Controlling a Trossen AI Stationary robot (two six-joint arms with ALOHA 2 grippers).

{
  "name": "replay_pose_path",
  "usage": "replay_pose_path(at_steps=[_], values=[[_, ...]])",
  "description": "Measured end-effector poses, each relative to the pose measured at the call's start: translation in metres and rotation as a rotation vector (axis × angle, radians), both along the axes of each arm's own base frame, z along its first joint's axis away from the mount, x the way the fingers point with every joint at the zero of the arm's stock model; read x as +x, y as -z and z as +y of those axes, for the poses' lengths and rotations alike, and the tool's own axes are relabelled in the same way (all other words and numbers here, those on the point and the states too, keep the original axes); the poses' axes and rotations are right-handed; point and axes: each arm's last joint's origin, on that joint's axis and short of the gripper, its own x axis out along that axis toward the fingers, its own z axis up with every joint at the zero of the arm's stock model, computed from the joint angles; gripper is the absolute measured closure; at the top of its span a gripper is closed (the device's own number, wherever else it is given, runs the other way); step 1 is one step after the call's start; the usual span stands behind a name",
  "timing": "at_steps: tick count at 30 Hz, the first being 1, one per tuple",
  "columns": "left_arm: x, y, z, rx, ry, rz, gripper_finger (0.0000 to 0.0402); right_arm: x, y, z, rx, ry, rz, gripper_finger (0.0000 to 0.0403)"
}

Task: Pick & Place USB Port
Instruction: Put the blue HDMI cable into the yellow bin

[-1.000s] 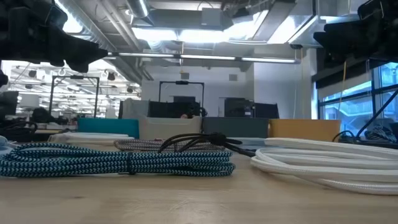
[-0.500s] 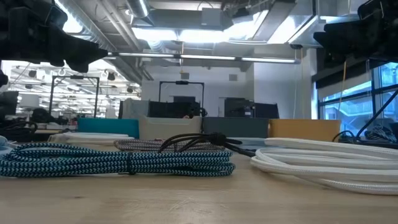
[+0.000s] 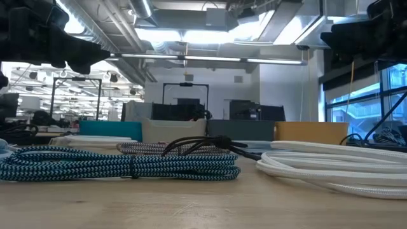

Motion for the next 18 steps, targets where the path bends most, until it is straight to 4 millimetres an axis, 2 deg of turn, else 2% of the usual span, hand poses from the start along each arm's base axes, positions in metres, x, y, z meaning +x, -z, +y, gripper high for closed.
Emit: replay_pose_path(at_steps=[3,6,13,18], values=[[0.0000,0.0000,0.0000,0.000,0.001,0.000,0.0233,-0.0001,-0.0009,-0.0004,-0.215,0.054,-0.030,0.0260],[0.0000,0.0000,0.0000,0.000,0.000,0.000,0.0233,-0.0001,-0.0006,-0.0005,-0.259,0.064,-0.030,0.0260],[0.0000,-0.0003,0.0000,0.000,0.000,-0.003,0.0233,-0.0009,-0.0053,-0.0015,-0.232,0.098,-0.073,0.0260],[0.0000,-0.0006,0.0000,0.001,0.000,-0.006,0.0233,-0.0017,-0.0084,-0.0023,0.002,0.081,-0.088,0.0261]])
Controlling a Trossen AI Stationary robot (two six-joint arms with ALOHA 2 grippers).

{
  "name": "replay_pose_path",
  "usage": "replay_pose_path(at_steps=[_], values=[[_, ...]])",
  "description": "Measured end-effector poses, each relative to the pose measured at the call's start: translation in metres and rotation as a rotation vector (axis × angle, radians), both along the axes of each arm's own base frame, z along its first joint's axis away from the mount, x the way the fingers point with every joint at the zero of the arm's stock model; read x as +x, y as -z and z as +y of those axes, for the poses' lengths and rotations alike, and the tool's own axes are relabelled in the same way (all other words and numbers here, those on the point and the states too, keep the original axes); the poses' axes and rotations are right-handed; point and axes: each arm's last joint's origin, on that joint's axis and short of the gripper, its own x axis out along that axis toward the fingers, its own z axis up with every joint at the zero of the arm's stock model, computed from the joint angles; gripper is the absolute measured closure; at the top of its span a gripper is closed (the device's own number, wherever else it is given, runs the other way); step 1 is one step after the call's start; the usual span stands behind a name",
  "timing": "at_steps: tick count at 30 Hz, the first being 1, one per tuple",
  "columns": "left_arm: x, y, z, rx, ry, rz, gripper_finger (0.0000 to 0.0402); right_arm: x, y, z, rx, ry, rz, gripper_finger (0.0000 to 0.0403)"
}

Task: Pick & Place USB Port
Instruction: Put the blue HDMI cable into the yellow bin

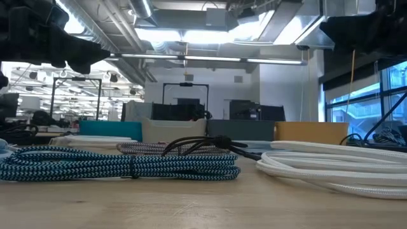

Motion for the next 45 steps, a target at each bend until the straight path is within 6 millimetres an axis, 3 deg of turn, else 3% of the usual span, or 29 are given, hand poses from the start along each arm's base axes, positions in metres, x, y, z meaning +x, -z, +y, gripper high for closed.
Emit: replay_pose_path(at_steps=[10,15,19,26,31,38,45], values=[[-0.001,-0.006,0.001,-0.058,-0.032,-0.065,0.0233,0.000,-0.001,0.001,0.366,-0.134,0.006,0.0261],[-0.001,-0.007,0.002,-0.116,-0.068,-0.086,0.0233,-0.002,-0.008,0.004,0.320,-0.242,0.001,0.0261],[-0.001,-0.007,0.002,-0.122,-0.077,-0.087,0.0233,-0.005,-0.023,0.006,0.181,-0.263,-0.045,0.0261],[-0.002,-0.010,0.006,-0.131,-0.205,-0.127,0.0233,-0.007,-0.031,0.006,-0.054,-0.198,-0.086,0.0261],[-0.004,-0.018,0.007,-0.100,-0.243,-0.212,0.0233,-0.005,-0.025,0.001,0.026,-0.053,-0.010,0.0261],[-0.003,-0.017,0.006,-0.021,-0.223,-0.178,0.0233,0.000,-0.006,-0.005,0.175,0.137,0.180,0.0261],[-0.002,-0.014,0.006,-0.044,-0.218,-0.153,0.0233,0.003,-0.005,-0.005,0.228,0.155,0.194,0.0260]])
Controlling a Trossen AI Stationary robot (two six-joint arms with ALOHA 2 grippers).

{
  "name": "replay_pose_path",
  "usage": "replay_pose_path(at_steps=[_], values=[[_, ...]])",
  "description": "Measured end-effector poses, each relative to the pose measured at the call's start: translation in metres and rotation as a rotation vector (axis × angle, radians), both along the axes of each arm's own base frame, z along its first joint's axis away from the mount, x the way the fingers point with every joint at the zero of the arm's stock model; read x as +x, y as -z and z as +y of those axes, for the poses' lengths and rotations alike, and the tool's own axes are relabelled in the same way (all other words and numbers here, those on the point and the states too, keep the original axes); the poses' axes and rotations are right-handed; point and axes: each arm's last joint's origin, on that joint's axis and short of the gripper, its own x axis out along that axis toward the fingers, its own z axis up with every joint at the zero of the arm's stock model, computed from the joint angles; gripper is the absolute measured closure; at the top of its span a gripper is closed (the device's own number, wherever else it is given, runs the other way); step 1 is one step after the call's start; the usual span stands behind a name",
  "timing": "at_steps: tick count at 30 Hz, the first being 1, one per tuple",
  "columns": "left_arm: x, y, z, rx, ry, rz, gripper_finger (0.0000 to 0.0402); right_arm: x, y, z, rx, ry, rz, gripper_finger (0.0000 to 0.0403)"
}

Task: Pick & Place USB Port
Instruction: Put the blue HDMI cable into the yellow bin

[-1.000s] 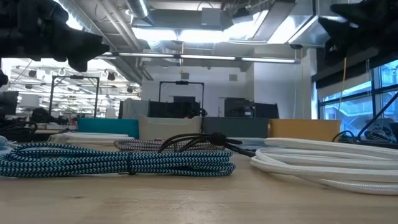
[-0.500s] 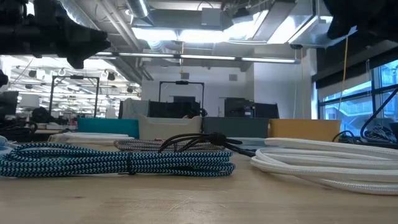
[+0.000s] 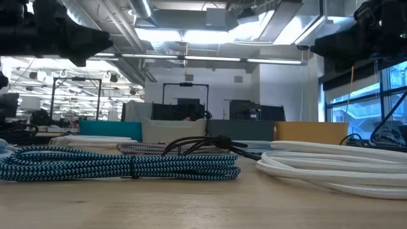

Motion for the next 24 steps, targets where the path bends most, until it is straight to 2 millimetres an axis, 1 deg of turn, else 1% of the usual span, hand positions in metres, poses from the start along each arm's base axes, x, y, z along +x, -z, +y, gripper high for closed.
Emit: replay_pose_path(at_steps=[3,7,10,12,17,24], values=[[0.002,0.005,0.000,-0.045,0.008,0.041,0.0233,0.001,-0.002,0.000,0.022,-0.010,0.018,0.0260],[0.004,0.009,0.000,-0.089,0.013,0.074,0.0233,0.003,-0.014,0.001,0.003,-0.015,0.087,0.0260],[0.006,0.005,0.000,-0.117,0.016,0.076,0.0233,0.010,-0.024,0.001,-0.007,-0.015,0.152,0.0260],[0.006,0.000,0.001,-0.117,0.016,0.074,0.0233,0.017,-0.027,0.001,-0.009,-0.013,0.229,0.0260],[0.012,-0.011,0.000,-0.074,0.042,0.128,0.0233,0.044,-0.026,0.002,-0.007,-0.007,0.394,0.0260],[0.029,-0.017,-0.003,-0.051,0.054,0.256,0.0233,0.089,-0.035,0.004,0.015,-0.048,0.523,0.0260]])
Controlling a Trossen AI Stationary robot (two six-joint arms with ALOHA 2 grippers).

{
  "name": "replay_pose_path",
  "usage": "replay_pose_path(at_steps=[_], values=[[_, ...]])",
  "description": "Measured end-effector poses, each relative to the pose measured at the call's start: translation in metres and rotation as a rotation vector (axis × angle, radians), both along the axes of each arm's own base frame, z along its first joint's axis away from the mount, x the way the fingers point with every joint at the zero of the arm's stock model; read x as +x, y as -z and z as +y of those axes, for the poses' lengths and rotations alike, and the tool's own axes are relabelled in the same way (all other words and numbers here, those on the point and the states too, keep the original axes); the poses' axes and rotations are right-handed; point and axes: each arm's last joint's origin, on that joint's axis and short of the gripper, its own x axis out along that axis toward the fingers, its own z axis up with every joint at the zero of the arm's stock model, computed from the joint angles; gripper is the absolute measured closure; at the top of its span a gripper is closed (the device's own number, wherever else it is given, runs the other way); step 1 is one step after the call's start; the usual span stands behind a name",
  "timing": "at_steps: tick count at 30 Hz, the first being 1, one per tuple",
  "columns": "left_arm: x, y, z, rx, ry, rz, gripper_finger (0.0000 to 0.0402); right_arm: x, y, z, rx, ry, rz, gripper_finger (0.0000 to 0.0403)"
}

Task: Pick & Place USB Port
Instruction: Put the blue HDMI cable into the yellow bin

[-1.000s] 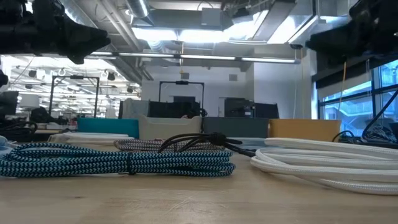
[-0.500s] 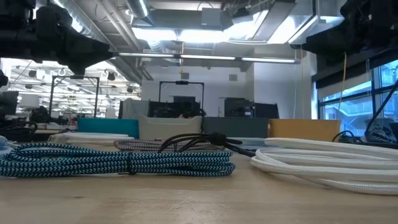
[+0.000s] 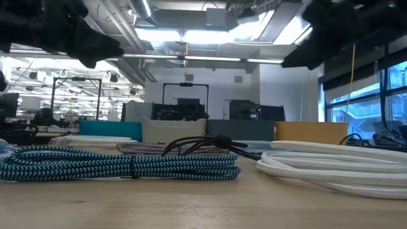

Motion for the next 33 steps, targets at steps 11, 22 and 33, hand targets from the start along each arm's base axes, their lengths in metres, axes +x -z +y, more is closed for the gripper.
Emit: replay_pose_path(at_steps=[11,22,33], values=[[0.008,-0.014,0.002,0.114,-0.076,-0.088,0.0233,0.051,-0.005,0.002,-0.052,-0.030,0.082,0.0260],[0.007,-0.020,0.002,0.095,-0.070,-0.155,0.0233,0.063,-0.006,0.000,-0.032,0.074,0.292,0.0260],[0.007,-0.020,0.001,0.105,-0.049,-0.153,0.0233,0.068,0.018,0.000,0.032,0.132,0.430,0.0260]])
